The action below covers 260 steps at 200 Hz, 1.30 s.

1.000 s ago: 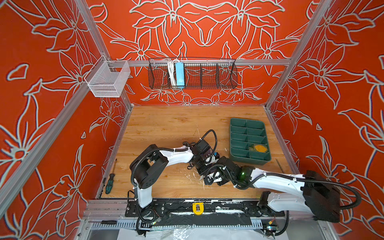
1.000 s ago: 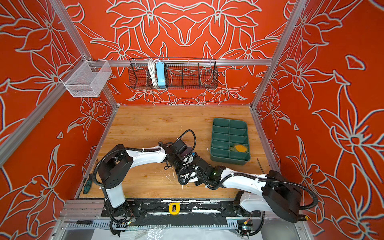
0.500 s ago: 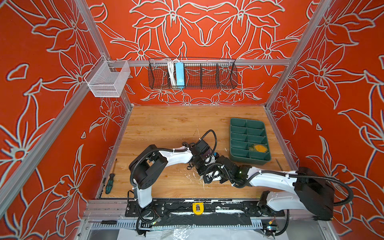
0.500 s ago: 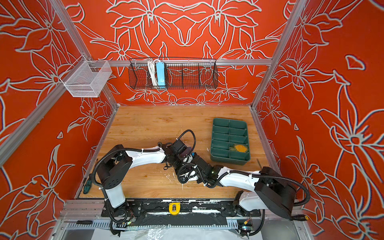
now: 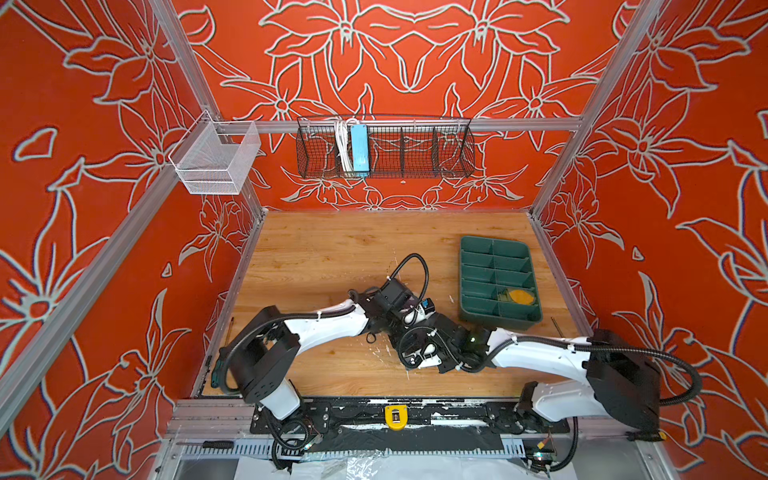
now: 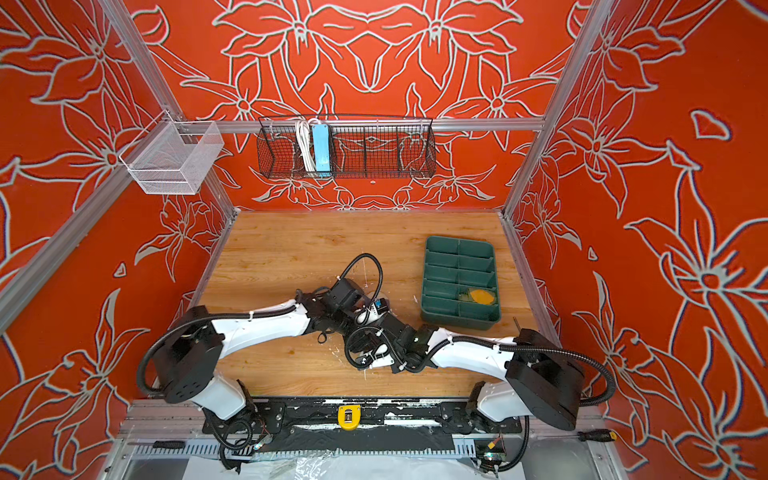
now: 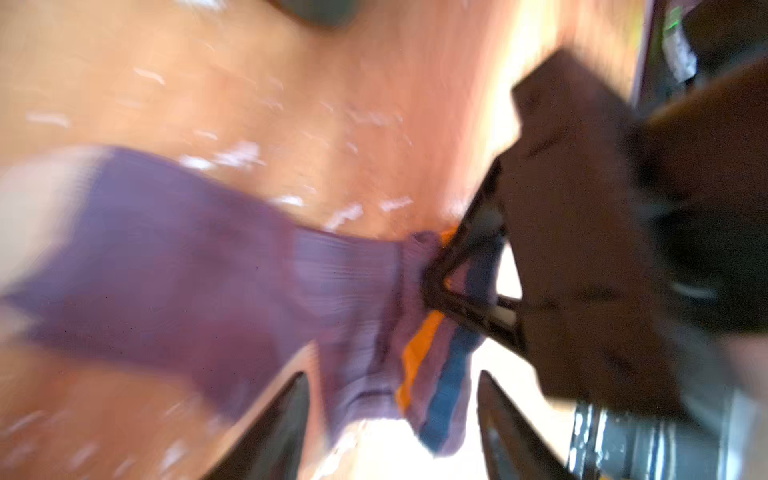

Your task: Roll the socks

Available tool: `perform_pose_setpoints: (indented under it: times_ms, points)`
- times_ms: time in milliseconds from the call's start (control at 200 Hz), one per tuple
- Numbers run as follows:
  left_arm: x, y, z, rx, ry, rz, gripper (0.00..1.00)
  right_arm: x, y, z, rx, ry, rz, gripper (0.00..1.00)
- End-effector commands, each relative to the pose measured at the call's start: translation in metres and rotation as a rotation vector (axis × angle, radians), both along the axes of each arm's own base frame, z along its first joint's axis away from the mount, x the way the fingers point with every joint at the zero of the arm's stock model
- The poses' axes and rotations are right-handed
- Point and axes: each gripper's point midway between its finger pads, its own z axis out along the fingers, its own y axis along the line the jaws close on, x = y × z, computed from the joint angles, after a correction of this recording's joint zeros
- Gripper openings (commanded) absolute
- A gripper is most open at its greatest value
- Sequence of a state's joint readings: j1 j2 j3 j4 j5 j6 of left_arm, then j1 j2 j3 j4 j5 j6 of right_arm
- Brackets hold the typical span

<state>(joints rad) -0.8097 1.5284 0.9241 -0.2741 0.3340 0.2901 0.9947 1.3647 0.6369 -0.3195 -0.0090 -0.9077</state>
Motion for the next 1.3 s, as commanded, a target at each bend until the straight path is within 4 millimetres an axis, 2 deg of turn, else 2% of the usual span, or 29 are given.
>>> perform_pose_setpoints:
  times_ms: [0,65,145,205,255,275,310,345,510,601,761,841,946,1056,1136,1226,1296]
  points:
    - [0.028,0.014,0.035,-0.030,-0.232,0.077,0.73,-0.020,-0.008,-0.008,-0.054,0.141,-0.057,0.00]
    - [0.041,0.031,0.055,-0.019,-0.348,0.133,0.74,-0.019,-0.005,-0.005,-0.071,0.171,-0.085,0.00]
    - [0.056,0.056,0.091,-0.030,-0.514,0.216,0.75,-0.019,0.001,-0.002,-0.084,0.217,-0.132,0.00]
    - [0.065,0.079,0.122,-0.028,-0.659,0.284,0.82,-0.019,0.006,0.000,-0.091,0.259,-0.158,0.00]
    - [0.064,0.093,0.148,-0.042,-0.759,0.300,0.89,-0.020,0.009,-0.001,-0.104,0.299,-0.189,0.00]
    - [0.063,0.097,0.154,-0.041,-0.786,0.289,0.90,-0.021,0.011,-0.002,-0.111,0.321,-0.202,0.00]
    - [0.054,0.106,0.176,-0.072,-0.845,0.279,0.90,-0.024,0.014,-0.001,-0.113,0.367,-0.215,0.00]
    - [0.045,0.110,0.187,-0.087,-0.875,0.244,0.90,-0.025,0.016,-0.002,-0.119,0.396,-0.231,0.00]
    - [0.003,0.117,0.215,-0.100,-1.025,0.021,0.90,-0.030,0.021,-0.003,-0.120,0.527,-0.284,0.00]
    - [-0.010,0.119,0.229,-0.099,-1.064,-0.041,0.90,-0.028,0.024,0.004,-0.083,0.583,-0.311,0.00]
    - [-0.027,0.110,0.239,-0.117,-1.054,-0.170,0.90,-0.017,0.022,0.011,-0.038,0.630,-0.363,0.00]
    - [-0.035,0.101,0.238,-0.149,-1.012,-0.237,0.90,-0.012,0.022,0.012,-0.025,0.672,-0.390,0.00]
    - [-0.056,0.083,0.217,-0.212,-0.889,-0.397,0.89,-0.009,0.023,0.010,-0.031,0.721,-0.416,0.00]
    - [-0.074,0.069,0.175,-0.213,-0.752,-0.522,0.87,-0.008,0.023,0.002,-0.056,0.760,-0.451,0.00]
    - [-0.074,0.066,0.135,-0.099,-0.747,-0.562,0.86,-0.011,0.022,-0.003,-0.064,0.778,-0.470,0.00]
    - [-0.071,0.070,0.085,0.088,-0.795,-0.629,0.86,-0.012,0.021,-0.004,-0.056,0.779,-0.474,0.00]
    - [-0.069,0.074,0.054,0.203,-0.829,-0.665,0.86,-0.011,0.021,-0.003,-0.045,0.772,-0.472,0.00]
